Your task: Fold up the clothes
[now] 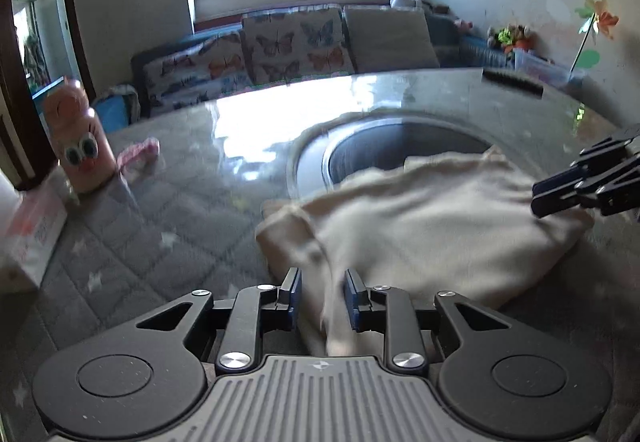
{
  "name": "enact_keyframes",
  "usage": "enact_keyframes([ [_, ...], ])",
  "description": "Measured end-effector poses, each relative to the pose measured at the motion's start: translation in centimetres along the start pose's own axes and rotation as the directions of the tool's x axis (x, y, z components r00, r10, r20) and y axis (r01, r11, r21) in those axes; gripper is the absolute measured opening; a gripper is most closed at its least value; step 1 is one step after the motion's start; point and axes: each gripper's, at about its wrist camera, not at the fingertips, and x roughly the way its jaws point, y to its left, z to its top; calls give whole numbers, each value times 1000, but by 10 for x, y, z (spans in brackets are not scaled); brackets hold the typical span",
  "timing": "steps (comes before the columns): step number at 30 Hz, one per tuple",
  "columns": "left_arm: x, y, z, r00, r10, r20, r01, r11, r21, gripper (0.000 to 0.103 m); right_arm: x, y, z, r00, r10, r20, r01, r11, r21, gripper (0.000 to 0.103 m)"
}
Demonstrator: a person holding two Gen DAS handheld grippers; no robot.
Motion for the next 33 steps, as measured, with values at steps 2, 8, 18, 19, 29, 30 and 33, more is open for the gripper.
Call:
enact_keyframes([
  [2, 9, 1, 5, 1000, -1, -4, 1, 1000, -2, 26, 5, -5, 6, 1000, -14, 7, 14, 1000, 14, 25],
  [8, 36, 13, 9, 999, 22, -40, -23, 999, -27, 26, 26, -24, 17, 999, -45, 16, 44, 996, 78, 25],
  [18, 38, 29, 12, 996, 75, -56, -80, 993, -85, 26, 39, -53, 19, 993, -116, 29, 111, 983, 149, 25],
  [19, 36, 29, 12, 995, 82, -55, -87, 992, -91, 26, 40, -54, 19, 992, -120, 29, 114, 982, 149, 25],
  [29, 12, 34, 6, 997, 66, -43, -73, 981, -177, 37, 16, -47, 19, 992, -119, 47, 110, 981, 157, 26],
  [30, 13, 34, 4, 997, 63, -49, -71, 980, -186, 37, 15, -42, 20, 993, -107, 47, 99, 984, 146, 26],
  [33, 9, 38, 3, 997, 57, -49, -67, 975, -210, 36, 14, -18, 23, 998, -47, 41, 44, 996, 80, 26],
])
